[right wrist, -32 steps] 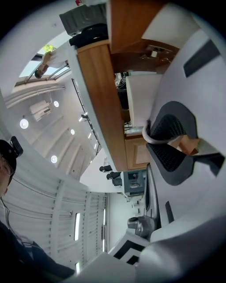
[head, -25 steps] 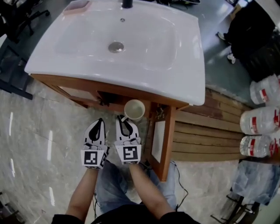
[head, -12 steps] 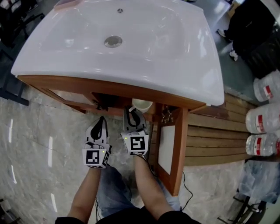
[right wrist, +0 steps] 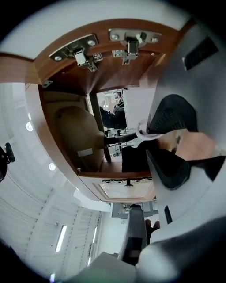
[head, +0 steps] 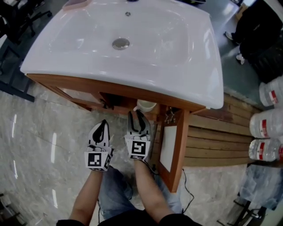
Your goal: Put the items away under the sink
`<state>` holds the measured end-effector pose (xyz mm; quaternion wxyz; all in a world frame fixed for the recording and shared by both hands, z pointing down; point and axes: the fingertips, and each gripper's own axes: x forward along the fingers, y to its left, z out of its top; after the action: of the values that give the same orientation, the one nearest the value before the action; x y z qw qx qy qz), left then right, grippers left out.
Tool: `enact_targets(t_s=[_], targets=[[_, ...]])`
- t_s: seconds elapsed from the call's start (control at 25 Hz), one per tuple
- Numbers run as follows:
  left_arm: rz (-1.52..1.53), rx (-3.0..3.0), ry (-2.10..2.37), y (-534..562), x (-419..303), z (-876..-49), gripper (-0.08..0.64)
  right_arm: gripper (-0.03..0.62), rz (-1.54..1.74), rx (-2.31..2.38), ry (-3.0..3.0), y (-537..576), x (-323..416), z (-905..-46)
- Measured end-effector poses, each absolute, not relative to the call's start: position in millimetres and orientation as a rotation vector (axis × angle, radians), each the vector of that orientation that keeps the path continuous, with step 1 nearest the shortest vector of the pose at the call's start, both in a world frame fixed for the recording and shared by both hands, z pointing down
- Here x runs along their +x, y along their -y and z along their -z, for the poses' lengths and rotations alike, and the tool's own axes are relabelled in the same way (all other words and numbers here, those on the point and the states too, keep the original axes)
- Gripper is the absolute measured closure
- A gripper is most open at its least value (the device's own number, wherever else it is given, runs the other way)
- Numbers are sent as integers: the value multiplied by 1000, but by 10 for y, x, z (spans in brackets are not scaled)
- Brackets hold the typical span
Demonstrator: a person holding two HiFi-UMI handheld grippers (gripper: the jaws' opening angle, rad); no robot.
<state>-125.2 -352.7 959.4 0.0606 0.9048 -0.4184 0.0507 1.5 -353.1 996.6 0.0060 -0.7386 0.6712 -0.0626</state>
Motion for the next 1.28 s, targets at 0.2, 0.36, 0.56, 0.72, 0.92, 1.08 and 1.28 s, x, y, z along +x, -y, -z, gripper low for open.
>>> enact_targets(t_s=[0.2,0.36,0.56,0.72,0.92,1.08,1.28], targets=[[-228,2690,1286,3297,-1407,-9198,554,537,321,-2286,-2201,3158,-379,-9783],[-275,2644,1285,3050,-1491,-8606,554,580,440,-2208,-2260,2846,-720,-9236],[-317,2616,1278,2743,-1552,-7644,554,580,520,-2171,-2324,2476,-874,-8275],[-311,2599,1282,2550,-1592,-6742,554,580,502,-2146,-2349,2246,-747,-7234],[-259,2603,1291,2364,-1601,-5611,554,580,421,-2136,-2328,2088,-439,-5869],[-189,2641,1300,2262,-1510,-4807,554,580,304,-2149,-2290,1984,-89,-4901],[-78,2705,1323,2096,-1505,-3944,554,580,71,-2107,-2273,1700,203,-3893]])
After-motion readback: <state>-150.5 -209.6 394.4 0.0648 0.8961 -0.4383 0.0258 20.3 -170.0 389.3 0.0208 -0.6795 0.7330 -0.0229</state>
